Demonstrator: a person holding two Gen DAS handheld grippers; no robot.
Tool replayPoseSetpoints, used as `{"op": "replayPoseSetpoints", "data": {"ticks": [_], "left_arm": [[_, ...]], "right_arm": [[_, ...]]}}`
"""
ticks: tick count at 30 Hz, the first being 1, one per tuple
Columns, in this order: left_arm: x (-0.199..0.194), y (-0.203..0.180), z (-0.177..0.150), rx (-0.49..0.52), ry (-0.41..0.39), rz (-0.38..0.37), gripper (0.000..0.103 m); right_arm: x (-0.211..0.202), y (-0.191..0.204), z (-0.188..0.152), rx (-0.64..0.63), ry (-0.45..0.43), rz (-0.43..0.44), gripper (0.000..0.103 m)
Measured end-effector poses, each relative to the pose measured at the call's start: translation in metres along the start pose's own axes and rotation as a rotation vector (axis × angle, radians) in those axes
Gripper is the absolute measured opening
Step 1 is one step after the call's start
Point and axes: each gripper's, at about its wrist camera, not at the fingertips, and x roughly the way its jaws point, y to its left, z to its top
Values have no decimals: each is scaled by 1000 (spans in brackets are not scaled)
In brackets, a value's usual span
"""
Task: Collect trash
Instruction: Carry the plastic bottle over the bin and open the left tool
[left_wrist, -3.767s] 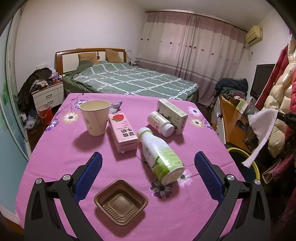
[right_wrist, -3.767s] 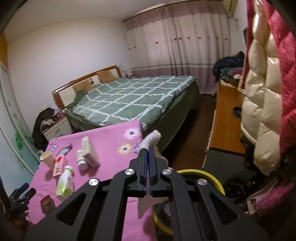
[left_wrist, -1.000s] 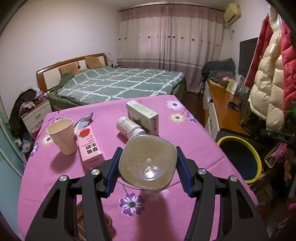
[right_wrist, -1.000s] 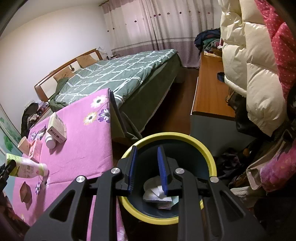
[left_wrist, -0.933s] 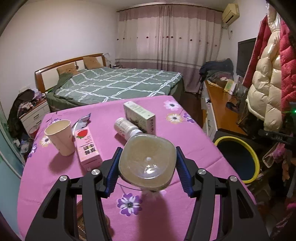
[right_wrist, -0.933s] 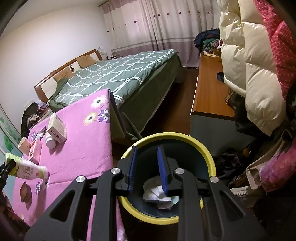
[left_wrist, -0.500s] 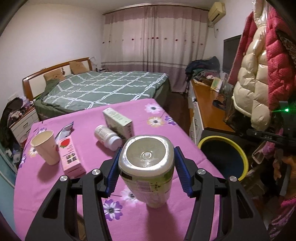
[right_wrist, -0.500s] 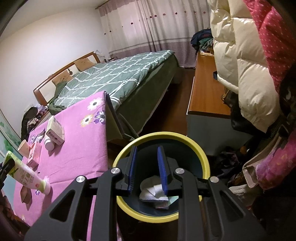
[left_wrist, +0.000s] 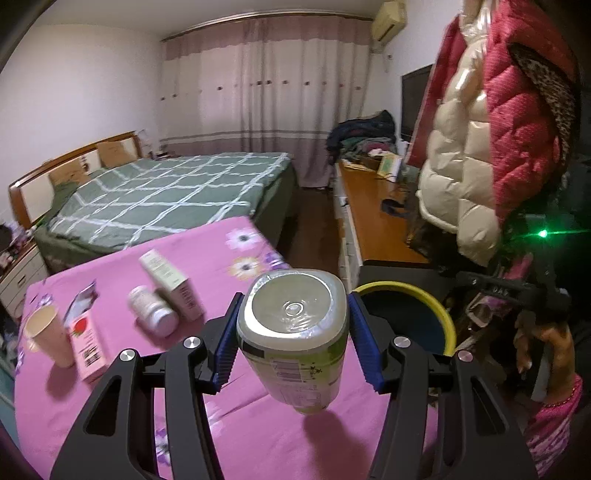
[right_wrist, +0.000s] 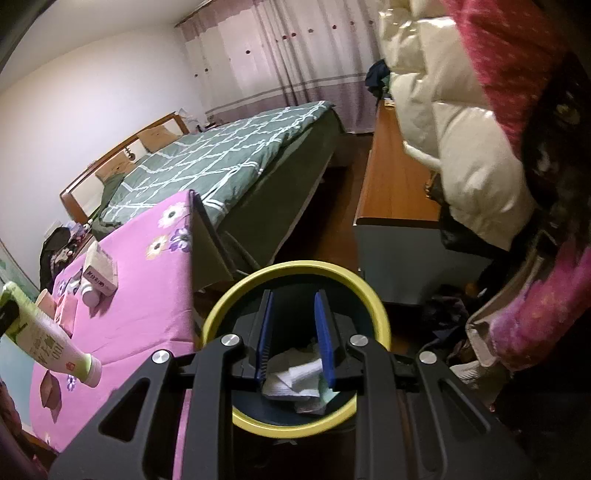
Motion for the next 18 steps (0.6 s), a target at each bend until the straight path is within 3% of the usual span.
{"op": "replayPoseSetpoints", "data": {"ticks": [10, 18], "left_arm": [[54, -70, 34, 75, 4, -136, 55], [113, -110, 32, 95, 63, -179, 55]], "right_arm": [[-1, -26, -7, 25, 21, -33, 22], [5, -35, -13, 30, 47, -56, 22]]}}
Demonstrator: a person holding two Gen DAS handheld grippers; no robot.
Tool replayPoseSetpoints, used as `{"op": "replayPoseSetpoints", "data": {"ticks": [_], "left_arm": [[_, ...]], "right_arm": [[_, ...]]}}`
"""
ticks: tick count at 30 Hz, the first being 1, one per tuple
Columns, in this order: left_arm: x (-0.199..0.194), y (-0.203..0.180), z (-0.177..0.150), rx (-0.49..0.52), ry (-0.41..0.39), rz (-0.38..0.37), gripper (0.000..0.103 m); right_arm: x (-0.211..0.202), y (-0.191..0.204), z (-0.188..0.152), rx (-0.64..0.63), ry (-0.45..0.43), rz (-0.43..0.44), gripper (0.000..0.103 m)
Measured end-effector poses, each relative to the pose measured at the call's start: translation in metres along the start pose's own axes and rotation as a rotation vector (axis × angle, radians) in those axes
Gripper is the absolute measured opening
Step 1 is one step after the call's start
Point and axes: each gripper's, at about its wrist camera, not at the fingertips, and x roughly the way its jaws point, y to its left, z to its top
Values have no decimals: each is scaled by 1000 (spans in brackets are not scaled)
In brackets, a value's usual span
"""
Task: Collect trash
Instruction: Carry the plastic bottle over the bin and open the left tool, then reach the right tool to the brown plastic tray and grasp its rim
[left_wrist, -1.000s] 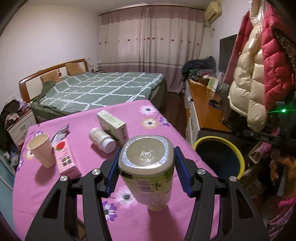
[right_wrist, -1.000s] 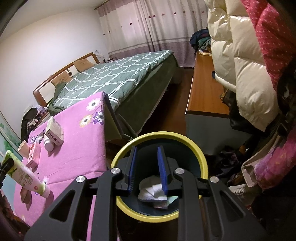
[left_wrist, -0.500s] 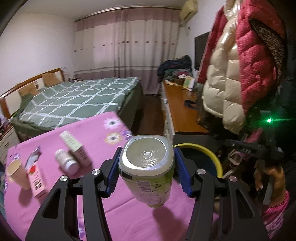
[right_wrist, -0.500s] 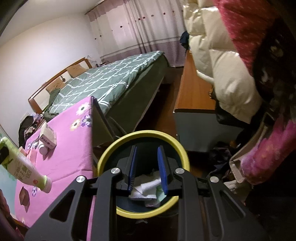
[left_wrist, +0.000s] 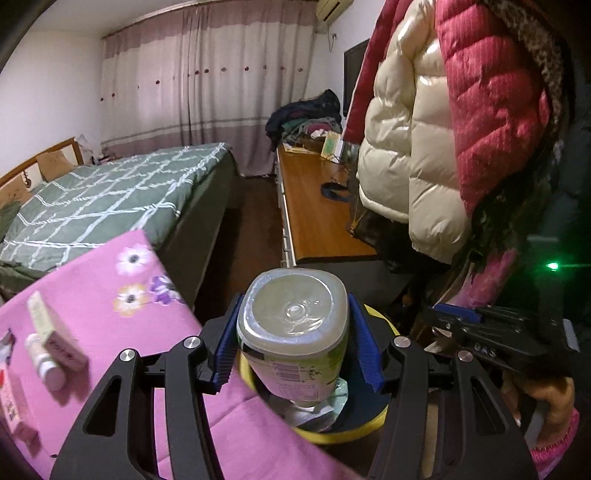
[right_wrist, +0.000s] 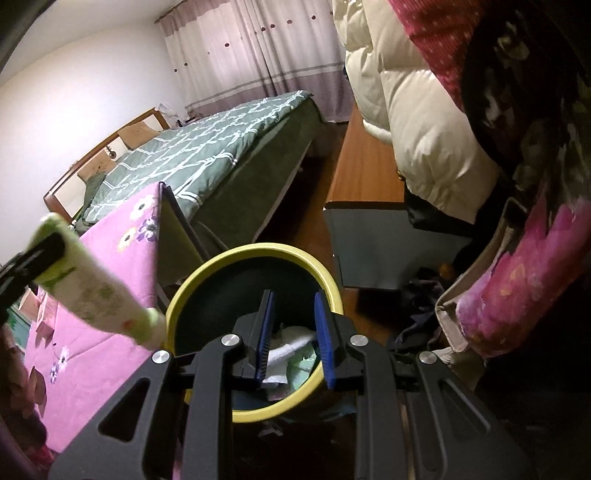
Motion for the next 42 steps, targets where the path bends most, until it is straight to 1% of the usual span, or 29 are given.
{"op": "replayPoseSetpoints", "data": {"ticks": [2, 3, 4, 7, 9, 11, 13, 15, 17, 21, 23, 27, 32, 35, 37, 40, 42], "left_arm": [[15, -4, -3, 5, 20, 8, 56], [18, -4, -3, 3, 21, 14, 65], [19, -4, -5, -2, 13, 31, 77], [4, 2, -7, -21, -30, 53, 86], [-11, 10, -8, -33, -50, 70, 90], [-32, 21, -12, -59, -72, 81, 90], [-55, 34, -19, -91, -92, 94, 93], [-78, 49, -27, -118, -109, 117, 94], [-98, 63, -36, -143, -118, 145, 95], [-143, 97, -59, -203, -144, 220, 96], [-167, 115, -74, -232, -161, 280, 97], [-211, 151, -108, -289, -178, 415, 98], [-264, 197, -144, -398, -210, 514, 98], [-297, 213, -157, -430, -244, 577, 98], [-320, 223, -166, -441, -268, 635, 98], [-345, 232, -178, -452, -289, 689, 98], [-355, 237, -186, -466, -293, 705, 98]], "right_arm": [[1, 1, -1, -2, 6, -3, 22], [1, 0, -3, -4, 8, -3, 22], [0, 2, -4, -6, 8, -3, 22], [-2, 8, -3, -16, 9, 1, 22], [-2, 14, -5, -24, 8, 7, 23], [-3, 20, -6, -32, 6, 17, 23], [-4, 28, -6, -43, 5, 28, 24], [-5, 37, -8, -59, 3, 40, 28], [-4, 47, -9, -77, 6, 53, 29], [0, 73, -11, -118, 17, 80, 29], [2, 88, -14, -139, 23, 91, 29], [8, 127, -19, -202, 43, 135, 29], [16, 189, -30, -291, 71, 199, 29], [18, 238, -44, -370, 94, 265, 29], [18, 268, -55, -420, 111, 309, 29], [16, 318, -78, -503, 139, 386, 29], [13, 351, -95, -560, 160, 447, 29]]}}
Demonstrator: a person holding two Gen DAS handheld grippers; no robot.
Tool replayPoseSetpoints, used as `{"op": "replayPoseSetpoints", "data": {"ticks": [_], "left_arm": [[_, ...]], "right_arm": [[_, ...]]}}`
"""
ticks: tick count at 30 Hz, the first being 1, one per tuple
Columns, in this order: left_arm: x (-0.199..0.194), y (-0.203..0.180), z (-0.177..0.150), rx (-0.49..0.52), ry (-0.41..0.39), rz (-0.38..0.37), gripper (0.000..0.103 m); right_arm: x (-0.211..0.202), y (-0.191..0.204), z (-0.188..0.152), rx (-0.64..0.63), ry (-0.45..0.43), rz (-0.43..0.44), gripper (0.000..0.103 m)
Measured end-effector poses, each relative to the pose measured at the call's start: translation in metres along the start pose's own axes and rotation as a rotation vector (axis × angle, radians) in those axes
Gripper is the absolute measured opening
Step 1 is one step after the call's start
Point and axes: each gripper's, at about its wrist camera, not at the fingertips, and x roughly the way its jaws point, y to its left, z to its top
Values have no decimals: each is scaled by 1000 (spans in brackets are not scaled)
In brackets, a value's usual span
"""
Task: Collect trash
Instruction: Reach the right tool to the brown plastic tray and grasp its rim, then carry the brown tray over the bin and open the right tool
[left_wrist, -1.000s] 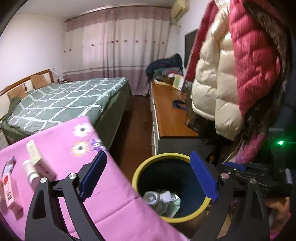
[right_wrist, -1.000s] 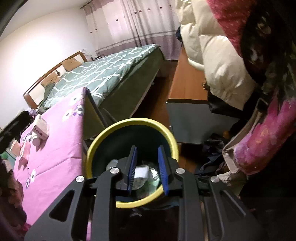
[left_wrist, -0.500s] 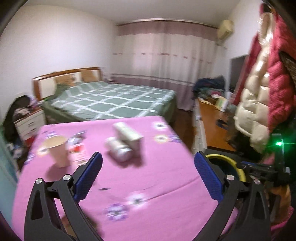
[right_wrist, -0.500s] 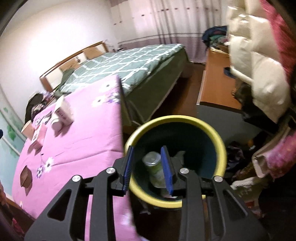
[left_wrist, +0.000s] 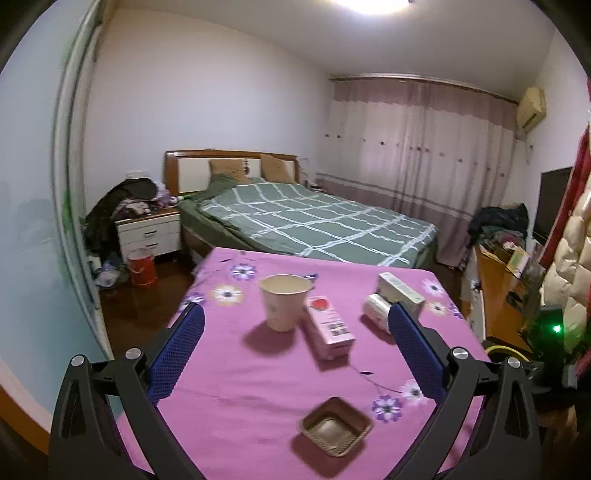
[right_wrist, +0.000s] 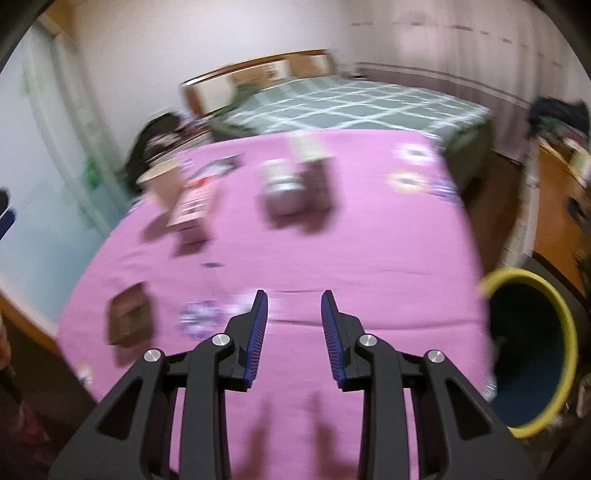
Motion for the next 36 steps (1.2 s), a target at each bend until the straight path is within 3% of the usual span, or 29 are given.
{"op": "replayPoseSetpoints", "data": {"ticks": [7, 15, 19, 20, 21, 30, 36], "left_arm": [[-3, 38, -12, -35, 26, 30, 98], [-1, 46, -19, -74, 38, 29, 98], [5, 41, -20, -70, 50, 24, 98], [5, 41, -21, -71, 53, 21, 98], [6, 40, -22, -71, 58, 18, 98], [16, 29, -26, -57, 84, 5, 98], [26, 14, -29, -39, 107, -23, 98]], "right_arm": [[30, 87, 6, -169, 53, 121, 29], [73, 110, 2, -196, 146, 131, 29], [84, 110, -3, -201, 181, 135, 24], [86, 110, -4, -199, 189, 136, 10], [87, 109, -4, -194, 191, 142, 6], [57, 77, -1, -123, 114, 121, 5], [28, 26, -8, -12, 70, 68, 5]]}}
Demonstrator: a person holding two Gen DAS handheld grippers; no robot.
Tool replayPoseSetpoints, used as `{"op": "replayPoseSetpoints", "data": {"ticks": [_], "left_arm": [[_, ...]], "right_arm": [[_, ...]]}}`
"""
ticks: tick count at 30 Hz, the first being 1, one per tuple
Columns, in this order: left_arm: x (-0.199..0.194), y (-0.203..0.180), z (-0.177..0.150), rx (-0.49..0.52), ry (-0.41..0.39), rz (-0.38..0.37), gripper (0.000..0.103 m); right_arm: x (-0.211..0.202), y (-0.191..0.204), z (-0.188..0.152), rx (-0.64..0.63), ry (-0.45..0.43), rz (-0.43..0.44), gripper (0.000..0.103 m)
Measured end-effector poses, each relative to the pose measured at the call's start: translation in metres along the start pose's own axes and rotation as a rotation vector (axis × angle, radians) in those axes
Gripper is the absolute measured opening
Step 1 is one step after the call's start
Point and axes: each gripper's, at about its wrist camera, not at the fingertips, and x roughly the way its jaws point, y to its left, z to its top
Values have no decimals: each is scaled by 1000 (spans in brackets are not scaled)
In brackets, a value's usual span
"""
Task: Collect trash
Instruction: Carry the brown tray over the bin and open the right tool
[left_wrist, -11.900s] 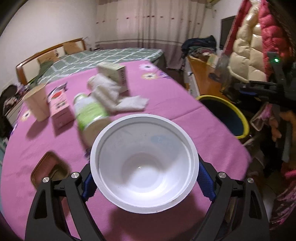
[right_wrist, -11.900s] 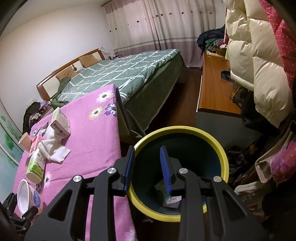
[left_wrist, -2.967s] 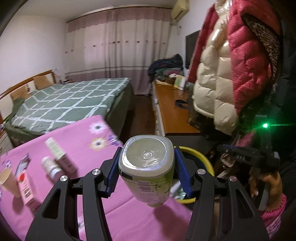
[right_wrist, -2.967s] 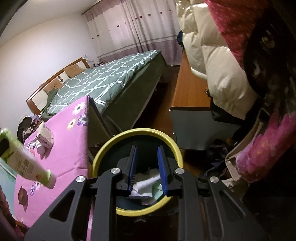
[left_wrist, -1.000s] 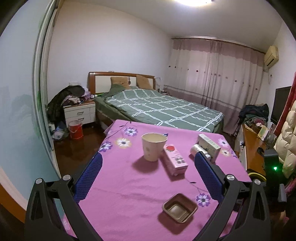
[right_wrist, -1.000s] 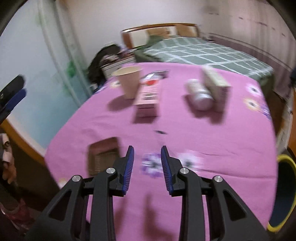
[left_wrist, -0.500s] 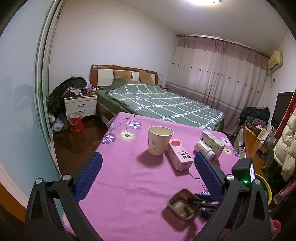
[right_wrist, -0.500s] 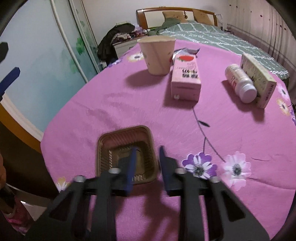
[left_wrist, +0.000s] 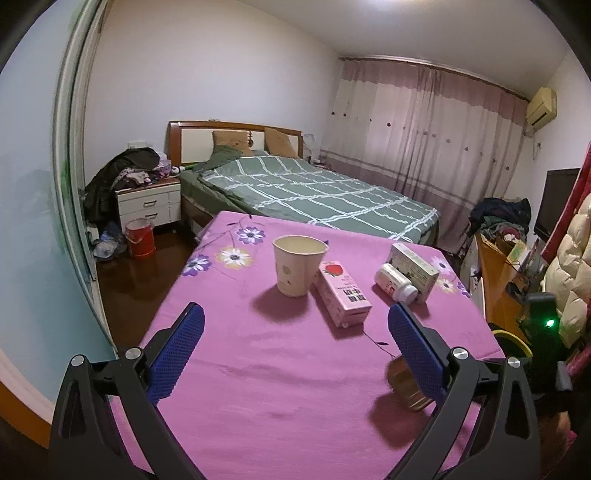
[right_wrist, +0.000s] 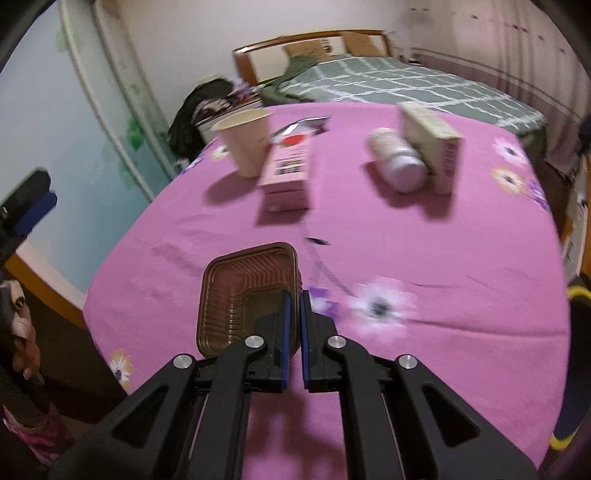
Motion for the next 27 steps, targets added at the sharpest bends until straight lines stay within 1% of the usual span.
{"op": "replayPoseSetpoints", "data": {"ticks": [6, 15, 18, 22, 27], "left_arm": [[15, -20, -5, 25, 30, -34, 98], [28, -54, -9, 68, 54, -59, 98], [35, -63, -9, 77, 66, -68, 98], [43, -74, -10, 97, 80, -77, 98], [51, -84, -12, 112, 93, -85, 98]], "right_arm": [[-40, -68, -14, 142, -54, -92, 5], [-102, -180, -52, 392, -145, -252, 5], [-116, -205, -64, 452, -166, -300, 5], [-124, -228, -75, 503, -179, -344, 5], [-124, -247, -83, 544, -175, -368, 5]]}}
